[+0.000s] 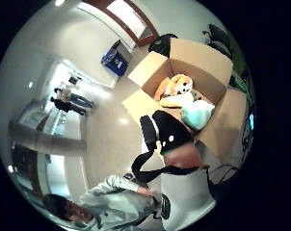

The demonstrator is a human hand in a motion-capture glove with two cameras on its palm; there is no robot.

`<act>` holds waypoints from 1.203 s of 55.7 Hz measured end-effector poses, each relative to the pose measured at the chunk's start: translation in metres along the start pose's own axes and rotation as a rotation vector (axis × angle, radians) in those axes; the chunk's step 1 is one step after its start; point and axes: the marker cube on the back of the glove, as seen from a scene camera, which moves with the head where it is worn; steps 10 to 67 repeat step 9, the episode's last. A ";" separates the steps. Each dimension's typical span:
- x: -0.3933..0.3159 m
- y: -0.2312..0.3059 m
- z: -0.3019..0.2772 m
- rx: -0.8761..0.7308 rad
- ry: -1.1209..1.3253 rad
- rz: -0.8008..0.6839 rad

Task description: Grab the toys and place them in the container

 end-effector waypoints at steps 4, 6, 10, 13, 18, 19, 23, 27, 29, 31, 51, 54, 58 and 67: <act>0.008 0.025 -0.011 0.005 -0.006 -0.014; 0.017 0.038 -0.015 -0.002 -0.010 -0.031; 0.028 0.053 -0.018 -0.016 0.002 -0.063; 0.028 0.053 -0.018 -0.016 0.002 -0.063; 0.028 0.053 -0.018 -0.016 0.002 -0.063; 0.028 0.053 -0.018 -0.016 0.002 -0.063; 0.028 0.053 -0.018 -0.016 0.002 -0.063; 0.028 0.053 -0.018 -0.016 0.002 -0.063; 0.028 0.053 -0.018 -0.016 0.002 -0.063; 0.028 0.053 -0.018 -0.016 0.002 -0.063; 0.028 0.053 -0.018 -0.016 0.002 -0.063; 0.028 0.053 -0.018 -0.016 0.002 -0.063; 0.028 0.053 -0.018 -0.016 0.002 -0.063; 0.028 0.053 -0.018 -0.016 0.002 -0.063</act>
